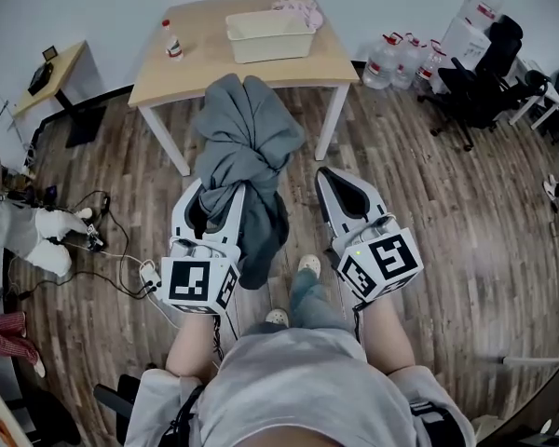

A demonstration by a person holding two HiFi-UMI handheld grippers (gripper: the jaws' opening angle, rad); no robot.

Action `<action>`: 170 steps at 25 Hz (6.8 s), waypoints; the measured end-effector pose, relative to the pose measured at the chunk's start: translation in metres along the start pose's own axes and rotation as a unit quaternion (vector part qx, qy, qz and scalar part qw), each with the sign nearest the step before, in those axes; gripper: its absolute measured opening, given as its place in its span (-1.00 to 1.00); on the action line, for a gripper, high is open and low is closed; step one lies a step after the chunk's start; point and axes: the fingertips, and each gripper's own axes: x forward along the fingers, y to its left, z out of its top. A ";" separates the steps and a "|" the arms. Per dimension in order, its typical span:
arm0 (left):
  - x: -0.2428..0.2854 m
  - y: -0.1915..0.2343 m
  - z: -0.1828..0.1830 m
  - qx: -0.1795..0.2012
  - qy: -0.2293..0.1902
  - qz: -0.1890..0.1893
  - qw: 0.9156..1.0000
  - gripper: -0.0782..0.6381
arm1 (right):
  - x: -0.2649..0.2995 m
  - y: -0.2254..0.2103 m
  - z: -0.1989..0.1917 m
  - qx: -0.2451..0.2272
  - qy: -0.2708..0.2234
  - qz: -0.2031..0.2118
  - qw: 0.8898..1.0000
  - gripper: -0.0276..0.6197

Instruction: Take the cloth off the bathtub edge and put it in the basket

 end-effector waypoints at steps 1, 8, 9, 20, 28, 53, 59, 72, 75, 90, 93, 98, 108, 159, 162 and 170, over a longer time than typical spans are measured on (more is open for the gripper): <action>0.008 0.000 -0.001 0.004 0.000 0.000 1.000 -0.24 | 0.006 -0.007 -0.001 0.003 0.001 0.001 1.000 -0.89; 0.082 0.005 -0.007 0.012 -0.007 0.008 1.000 -0.25 | 0.055 -0.072 -0.003 0.007 -0.003 0.016 1.000 -0.89; 0.095 0.006 -0.006 0.012 -0.009 0.010 1.000 -0.25 | 0.063 -0.083 0.000 0.008 -0.005 0.018 1.000 -0.89; 0.215 0.017 -0.004 0.007 -0.020 0.049 0.999 -0.25 | 0.139 -0.187 0.011 0.011 -0.006 0.049 0.999 -0.89; 0.258 0.021 -0.009 0.011 -0.024 0.082 0.996 -0.24 | 0.166 -0.226 0.002 0.020 -0.005 0.074 0.997 -0.89; 0.374 0.168 -0.015 0.024 -0.018 0.028 0.999 -0.24 | 0.344 -0.257 -0.001 0.040 -0.022 0.014 0.999 -0.89; 0.402 0.210 -0.023 0.018 -0.021 0.006 1.000 -0.24 | 0.386 -0.255 -0.007 0.034 -0.020 -0.007 0.999 -0.89; 0.444 0.255 -0.027 0.013 -0.029 -0.060 0.998 -0.24 | 0.437 -0.255 -0.009 0.028 -0.023 -0.064 0.997 -0.89; 0.450 0.261 -0.028 0.007 -0.030 -0.066 0.997 -0.24 | 0.443 -0.255 -0.011 0.025 -0.018 -0.070 0.997 -0.89; 0.505 0.262 -0.040 0.001 -0.023 -0.051 0.998 -0.24 | 0.477 -0.310 -0.020 0.034 -0.011 -0.051 0.998 -0.89; 0.525 0.264 -0.037 0.001 -0.024 -0.037 0.999 -0.24 | 0.491 -0.329 -0.016 0.033 -0.009 -0.038 0.999 -0.89; 0.566 0.261 -0.032 0.008 -0.026 -0.018 0.999 -0.24 | 0.512 -0.368 -0.010 0.034 -0.008 -0.019 0.999 -0.89; 0.612 0.254 -0.032 0.019 -0.035 0.009 0.999 -0.25 | 0.536 -0.413 -0.012 0.029 -0.015 0.025 0.999 -0.89; 0.808 0.297 -0.126 0.125 0.073 -0.193 0.970 -0.24 | 0.632 -0.529 -0.042 0.065 0.026 -0.064 0.996 -0.89; 0.807 0.291 -0.148 0.129 0.091 -0.220 0.962 -0.24 | 0.632 -0.530 -0.046 0.064 0.032 -0.072 0.995 -0.89; 0.809 0.290 -0.200 0.130 0.142 -0.249 0.949 -0.24 | 0.640 -0.532 -0.059 0.068 0.048 -0.087 0.993 -0.89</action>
